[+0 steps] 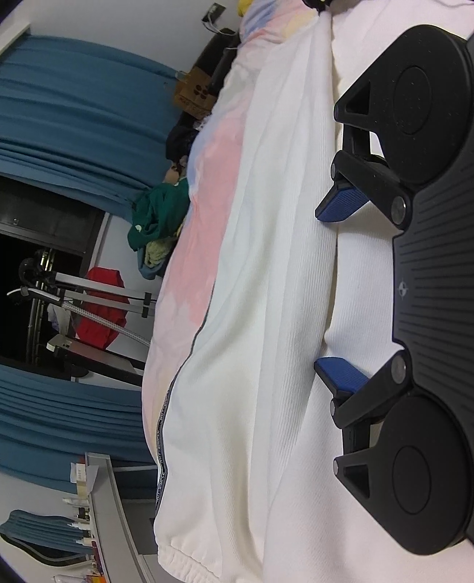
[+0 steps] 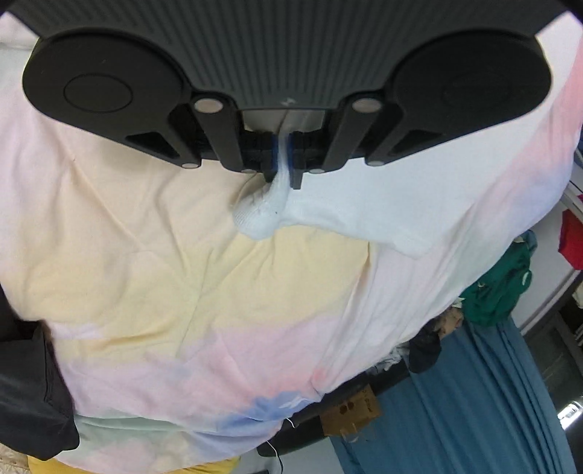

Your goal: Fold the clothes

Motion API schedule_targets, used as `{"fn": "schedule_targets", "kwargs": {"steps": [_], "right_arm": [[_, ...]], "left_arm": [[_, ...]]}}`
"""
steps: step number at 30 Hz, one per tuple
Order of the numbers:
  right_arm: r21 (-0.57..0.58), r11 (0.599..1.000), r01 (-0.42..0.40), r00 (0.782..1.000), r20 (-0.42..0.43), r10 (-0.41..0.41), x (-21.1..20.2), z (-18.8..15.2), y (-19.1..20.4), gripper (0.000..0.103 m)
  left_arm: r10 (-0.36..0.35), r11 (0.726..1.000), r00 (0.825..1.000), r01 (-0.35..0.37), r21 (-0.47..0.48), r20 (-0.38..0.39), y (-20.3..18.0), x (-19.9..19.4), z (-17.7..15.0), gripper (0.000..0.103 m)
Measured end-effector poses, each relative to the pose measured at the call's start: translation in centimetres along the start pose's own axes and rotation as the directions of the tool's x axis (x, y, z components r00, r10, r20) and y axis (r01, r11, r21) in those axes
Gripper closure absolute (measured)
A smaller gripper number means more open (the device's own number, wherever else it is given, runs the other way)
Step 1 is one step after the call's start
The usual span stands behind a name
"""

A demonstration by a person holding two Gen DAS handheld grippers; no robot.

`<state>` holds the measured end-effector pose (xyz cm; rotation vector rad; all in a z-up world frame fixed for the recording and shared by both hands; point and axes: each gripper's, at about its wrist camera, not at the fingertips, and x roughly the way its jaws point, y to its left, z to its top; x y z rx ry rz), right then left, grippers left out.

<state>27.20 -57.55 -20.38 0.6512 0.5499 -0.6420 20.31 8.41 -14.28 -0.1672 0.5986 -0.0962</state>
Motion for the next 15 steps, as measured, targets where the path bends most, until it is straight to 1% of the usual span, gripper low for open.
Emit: {"fn": "schedule_targets", "kwargs": {"steps": [3,5,6,8,10,13,15], "right_arm": [[0.022,1.0,-0.01,1.0,-0.029,0.011,-0.6,0.5,-0.2,0.082],[0.029,1.0,0.013,0.999,-0.04,-0.011,-1.6,0.8,-0.2,0.058],[0.012,1.0,0.017,0.999,-0.027,-0.017,-2.6,1.0,0.1,0.052],[-0.032,0.999,0.009,1.0,0.01,-0.008,-4.9,1.0,0.9,0.035],[-0.071,0.997,-0.023,0.999,0.032,0.025,-7.5,0.8,1.8,0.028],[-0.128,0.989,-0.074,0.997,0.017,0.077,-11.0,0.2,3.4,0.029],[-0.174,0.977,-0.125,0.992,0.0,0.127,-13.6,-0.7,4.7,0.029]], "left_arm": [[0.007,1.0,1.0,-0.007,0.013,-0.003,-0.4,0.0,0.0,0.019],[0.008,1.0,1.0,-0.008,0.016,-0.002,-0.5,-0.2,0.0,0.019],[0.009,1.0,1.0,-0.009,0.017,-0.002,-0.5,-0.3,0.0,0.019],[0.009,1.0,1.0,-0.009,0.018,0.002,-0.5,-0.6,0.0,0.019],[0.011,1.0,1.0,-0.011,0.014,0.012,-0.5,-1.3,0.0,0.019],[0.012,1.0,1.0,-0.012,-0.002,0.025,-0.5,-2.3,0.2,0.019],[0.016,1.0,0.999,-0.016,-0.005,0.031,-0.7,-3.1,0.2,0.019]]}}
